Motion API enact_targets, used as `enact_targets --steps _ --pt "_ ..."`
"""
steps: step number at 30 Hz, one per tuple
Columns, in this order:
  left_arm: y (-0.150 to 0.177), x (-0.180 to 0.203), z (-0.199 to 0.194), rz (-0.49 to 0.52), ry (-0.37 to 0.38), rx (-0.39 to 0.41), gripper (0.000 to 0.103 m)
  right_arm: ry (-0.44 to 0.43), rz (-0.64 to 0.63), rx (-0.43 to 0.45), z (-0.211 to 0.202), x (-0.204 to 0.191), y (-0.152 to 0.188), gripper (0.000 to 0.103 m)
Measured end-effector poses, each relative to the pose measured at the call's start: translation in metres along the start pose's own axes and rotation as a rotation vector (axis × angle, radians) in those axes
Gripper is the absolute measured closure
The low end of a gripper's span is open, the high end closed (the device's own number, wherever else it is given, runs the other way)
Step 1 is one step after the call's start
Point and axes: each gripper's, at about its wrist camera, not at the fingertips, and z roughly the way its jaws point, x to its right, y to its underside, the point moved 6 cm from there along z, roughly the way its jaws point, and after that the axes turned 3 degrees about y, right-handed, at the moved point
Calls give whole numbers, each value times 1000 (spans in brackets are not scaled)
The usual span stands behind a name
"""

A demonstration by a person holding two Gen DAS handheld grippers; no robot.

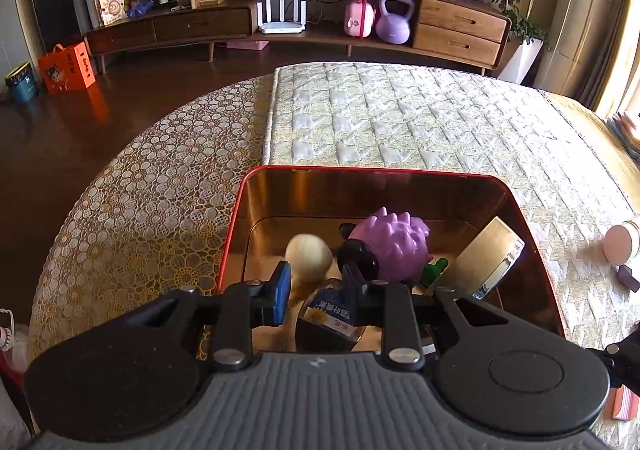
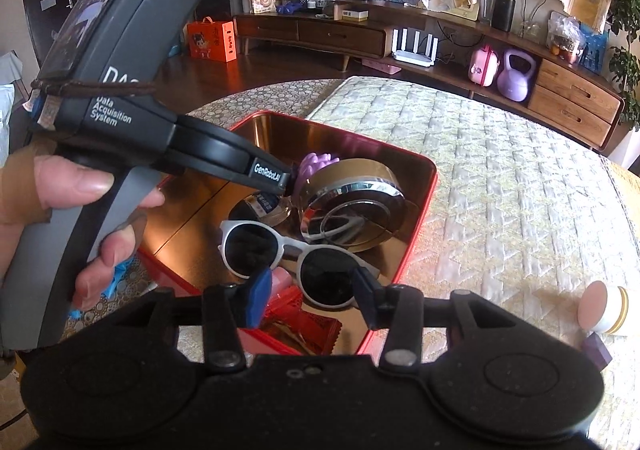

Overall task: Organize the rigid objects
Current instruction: 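Open left tool to drop beige sponge while right tool releases sunglasses in tin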

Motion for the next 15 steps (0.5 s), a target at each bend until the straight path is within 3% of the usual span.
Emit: enact_targets --steps 7,8,10,15 --pt "2 2 -18 -8 2 23 70 -11 19 18 -11 3 0 51" --pt "2 3 -21 -5 3 27 67 -14 22 22 -13 3 -1 49" --pt "4 4 -30 -1 6 50 42 -18 30 30 -19 4 0 48" --pt "6 10 -50 -10 25 79 38 -20 44 55 -36 7 2 41"
